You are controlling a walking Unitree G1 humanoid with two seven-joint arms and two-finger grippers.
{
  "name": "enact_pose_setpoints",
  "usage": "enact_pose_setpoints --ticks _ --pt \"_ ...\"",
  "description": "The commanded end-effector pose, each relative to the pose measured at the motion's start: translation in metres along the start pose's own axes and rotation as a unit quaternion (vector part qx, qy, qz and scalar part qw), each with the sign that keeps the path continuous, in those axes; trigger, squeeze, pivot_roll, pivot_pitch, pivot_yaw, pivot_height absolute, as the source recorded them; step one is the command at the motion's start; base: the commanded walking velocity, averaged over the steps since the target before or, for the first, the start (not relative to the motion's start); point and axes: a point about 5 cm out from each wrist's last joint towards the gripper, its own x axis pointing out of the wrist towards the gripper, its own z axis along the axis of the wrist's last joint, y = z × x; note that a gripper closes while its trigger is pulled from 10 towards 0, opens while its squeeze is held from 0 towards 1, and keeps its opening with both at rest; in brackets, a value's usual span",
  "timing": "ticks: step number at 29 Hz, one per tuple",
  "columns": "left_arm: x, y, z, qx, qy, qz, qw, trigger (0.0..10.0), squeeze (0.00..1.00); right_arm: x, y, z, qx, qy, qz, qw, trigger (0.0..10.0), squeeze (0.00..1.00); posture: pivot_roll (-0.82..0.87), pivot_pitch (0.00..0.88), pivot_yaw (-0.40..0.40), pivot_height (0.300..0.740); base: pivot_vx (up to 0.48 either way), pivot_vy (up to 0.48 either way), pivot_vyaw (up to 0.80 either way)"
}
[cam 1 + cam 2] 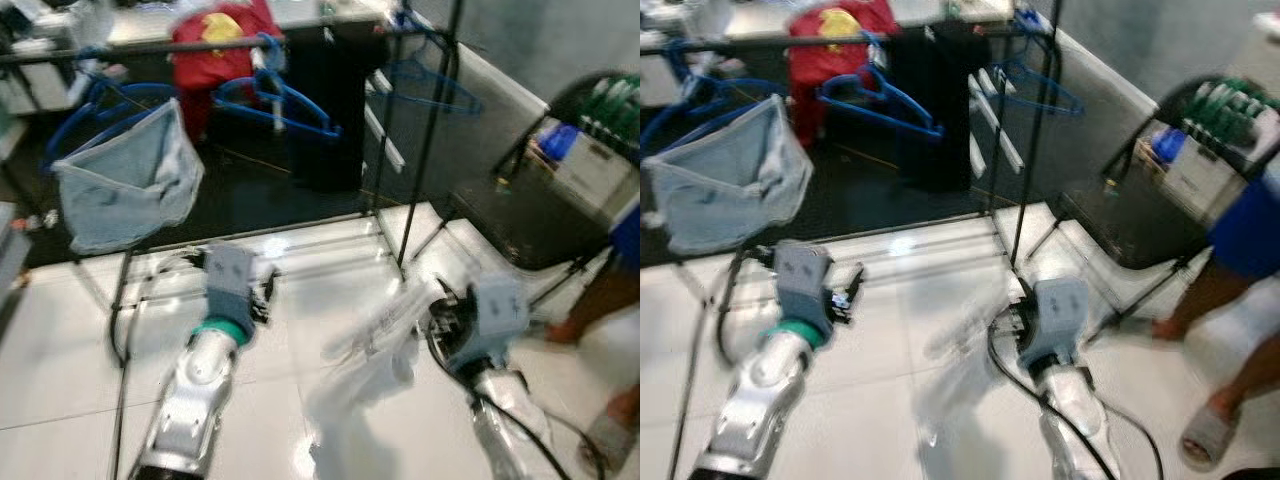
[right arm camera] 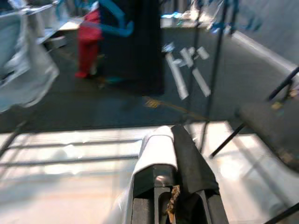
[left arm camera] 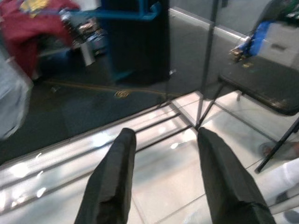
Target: Hang hanger
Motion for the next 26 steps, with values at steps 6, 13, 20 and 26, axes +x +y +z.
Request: enact_pose_setpoints --ticks 6,13,20,26 --pt "-0.0019 0.0085 -0.0042 0.008 0.005 0.012 1.0 10.0 0.0 -0.0016 0.0058 0.0004 0.002 -0.004 0.008 1.0 10.0 0.0 -0.23 0.106 0.101 0.74 0.48 0.0 -0.51" --pt "-0.0021 0.0081 -0.0038 0.008 0.004 0.012 1.0 10.0 0.0 -0.0014 0.0064 0.0004 0.001 -0.004 0.01 1.0 10.0 0.0 -0.23 0.105 0.1 0.74 0.48 0.0 0.0" --pt "-0.0021 0.0082 -0.0029 0.009 0.003 0.012 1.0 10.0 0.0 -0.0014 0.0066 0.0013 -0.001 -0.005 0.011 1.0 10.0 0.0 -0.24 0.107 0.101 0.74 0.48 0.0 0.0" --pt "0.0013 0.0104 0.0024 0.005 -0.003 0.022 1.0 10.0 0.0 -0.0013 0.005 0.0042 -0.027 -0.011 0.01 1.0 10.0 0.0 -0.24 0.11 0.102 0.74 0.48 0.0 0.48"
